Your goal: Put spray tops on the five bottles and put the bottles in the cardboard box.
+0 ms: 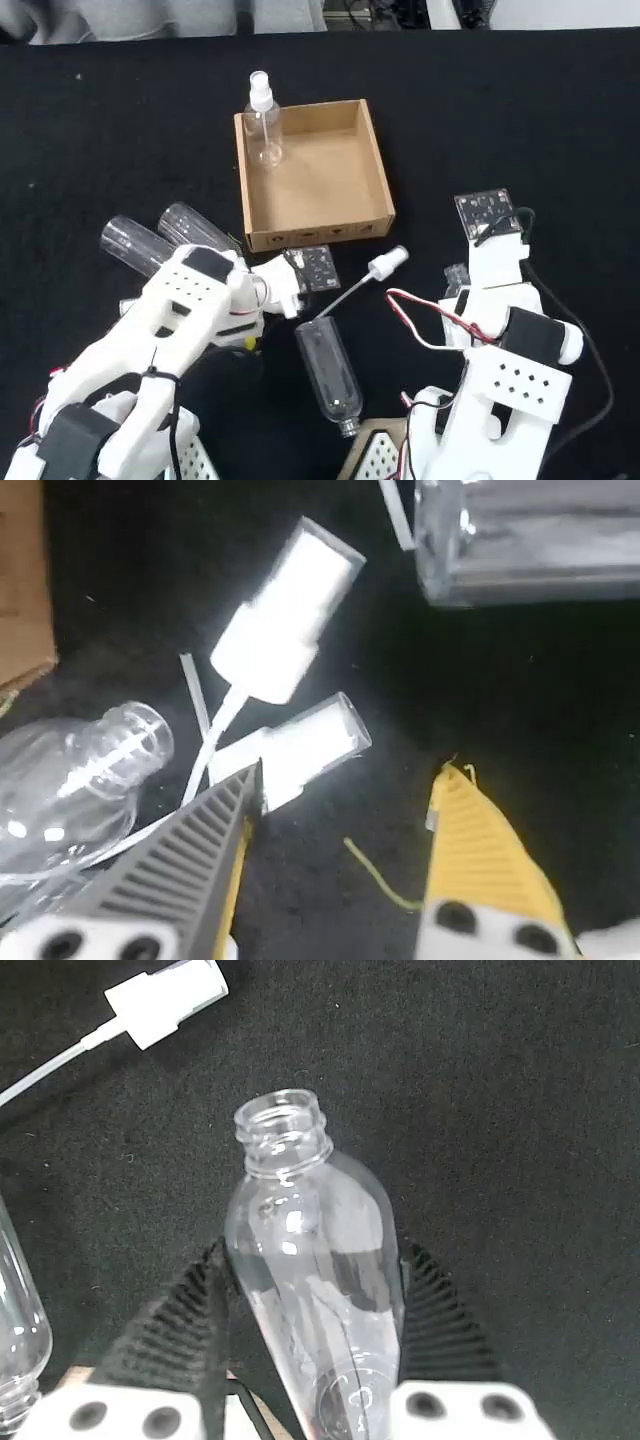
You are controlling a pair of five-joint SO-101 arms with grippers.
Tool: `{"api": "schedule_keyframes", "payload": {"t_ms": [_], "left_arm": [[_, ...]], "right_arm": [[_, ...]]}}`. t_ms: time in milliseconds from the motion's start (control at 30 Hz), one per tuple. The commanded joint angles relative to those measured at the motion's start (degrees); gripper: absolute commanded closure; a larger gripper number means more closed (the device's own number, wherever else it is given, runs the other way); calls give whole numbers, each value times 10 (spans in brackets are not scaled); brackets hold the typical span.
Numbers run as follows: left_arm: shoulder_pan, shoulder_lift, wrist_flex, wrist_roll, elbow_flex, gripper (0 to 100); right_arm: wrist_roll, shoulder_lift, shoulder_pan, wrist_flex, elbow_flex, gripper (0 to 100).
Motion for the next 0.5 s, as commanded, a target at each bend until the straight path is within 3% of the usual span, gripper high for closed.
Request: {"api": "schedule_keyframes", "payload": {"t_ms": [0,167,467], "left_arm": [[2,0,-34,-4,17,745],[2,0,-83,-3,53,807],[2,-5,-84,2,62,869]], "right_arm": [[0,-11,10,-10,-5,900],[0,-11,10,-10,-5,900],[0,-11,10,-10,-5,900]]}}
